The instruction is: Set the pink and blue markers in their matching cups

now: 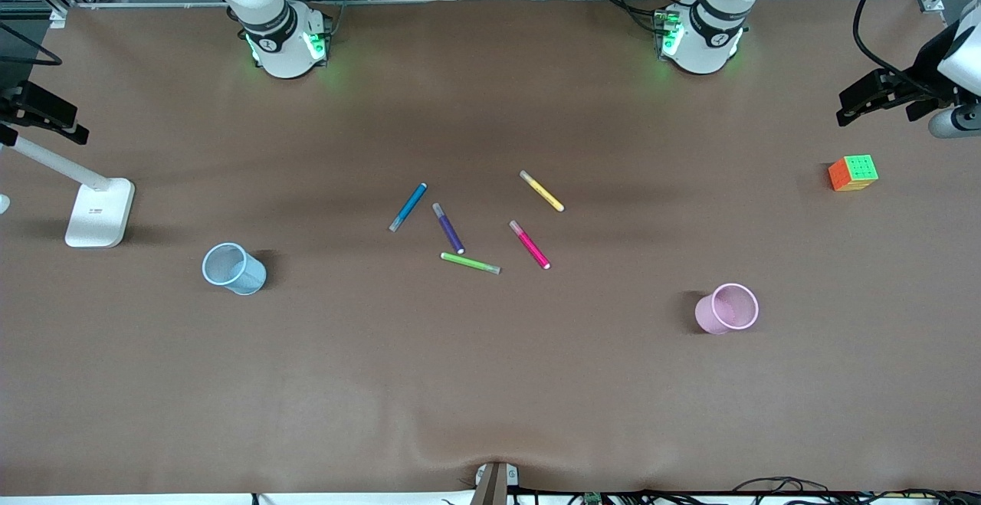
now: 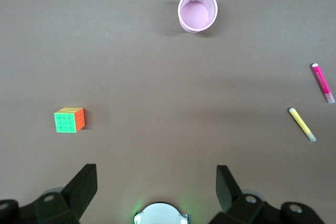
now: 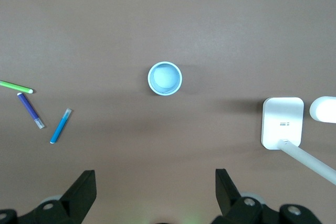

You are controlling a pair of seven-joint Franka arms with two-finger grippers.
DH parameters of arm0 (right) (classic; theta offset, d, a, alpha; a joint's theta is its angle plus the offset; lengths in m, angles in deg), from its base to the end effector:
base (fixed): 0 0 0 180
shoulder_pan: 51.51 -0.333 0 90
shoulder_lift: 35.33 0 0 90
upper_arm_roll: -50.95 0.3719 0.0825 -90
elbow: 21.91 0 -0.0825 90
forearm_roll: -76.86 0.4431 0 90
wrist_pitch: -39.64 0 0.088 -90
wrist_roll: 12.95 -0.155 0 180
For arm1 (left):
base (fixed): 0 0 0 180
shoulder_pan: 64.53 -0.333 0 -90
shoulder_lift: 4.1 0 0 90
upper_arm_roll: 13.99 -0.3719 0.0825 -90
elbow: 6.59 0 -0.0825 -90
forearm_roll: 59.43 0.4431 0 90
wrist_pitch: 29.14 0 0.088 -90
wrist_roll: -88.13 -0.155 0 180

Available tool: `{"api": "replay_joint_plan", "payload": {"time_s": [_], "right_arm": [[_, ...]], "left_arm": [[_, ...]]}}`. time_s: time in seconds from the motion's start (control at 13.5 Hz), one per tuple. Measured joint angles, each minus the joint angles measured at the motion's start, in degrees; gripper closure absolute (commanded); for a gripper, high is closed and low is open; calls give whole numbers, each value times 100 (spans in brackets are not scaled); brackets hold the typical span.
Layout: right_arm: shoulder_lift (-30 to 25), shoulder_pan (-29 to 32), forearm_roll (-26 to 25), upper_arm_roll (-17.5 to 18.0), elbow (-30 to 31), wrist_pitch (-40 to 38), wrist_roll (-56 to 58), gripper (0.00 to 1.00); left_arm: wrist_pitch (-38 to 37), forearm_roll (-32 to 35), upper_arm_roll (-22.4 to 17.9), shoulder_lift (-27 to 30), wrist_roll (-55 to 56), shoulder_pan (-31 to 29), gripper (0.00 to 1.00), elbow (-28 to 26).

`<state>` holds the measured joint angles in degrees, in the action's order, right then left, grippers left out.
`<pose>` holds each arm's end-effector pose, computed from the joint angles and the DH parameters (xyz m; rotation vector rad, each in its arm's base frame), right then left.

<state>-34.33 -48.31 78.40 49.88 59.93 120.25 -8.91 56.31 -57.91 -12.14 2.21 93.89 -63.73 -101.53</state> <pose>0.5989 -0.0401 0.6822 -3.1120 0.0002 0.0574 0.5610 -0.0227 0.6452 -3.1053 -0.0869 0.0827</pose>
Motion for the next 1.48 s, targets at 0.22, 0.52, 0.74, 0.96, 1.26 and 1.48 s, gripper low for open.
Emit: {"api": "replay_joint_plan", "payload": {"time_s": [0.22, 0.52, 0.74, 0.96, 1.26, 1.48], "right_arm": [[0, 0, 0, 0, 0, 0, 0, 0], [0, 0, 0, 0, 1, 0, 0, 0], [0, 0, 0, 0, 1, 1, 0, 0], [0, 0, 0, 1, 1, 2, 0, 0], [7, -1, 0, 3, 2, 4, 0, 0], [19, -2, 0, 7, 2, 7, 0, 0]], "left_arm": [[-2, 0, 18, -92, 0, 119, 0, 0], [82, 0, 292, -384, 474, 221, 0, 4], [240, 0, 714, -648, 1165, 237, 0, 11], [398, 0, 1143, -921, 1864, 248, 0, 14], [811, 0, 1526, -1336, 3126, 472, 0, 12], [1176, 288, 1543, -1781, 4308, 1028, 0, 8]]}}
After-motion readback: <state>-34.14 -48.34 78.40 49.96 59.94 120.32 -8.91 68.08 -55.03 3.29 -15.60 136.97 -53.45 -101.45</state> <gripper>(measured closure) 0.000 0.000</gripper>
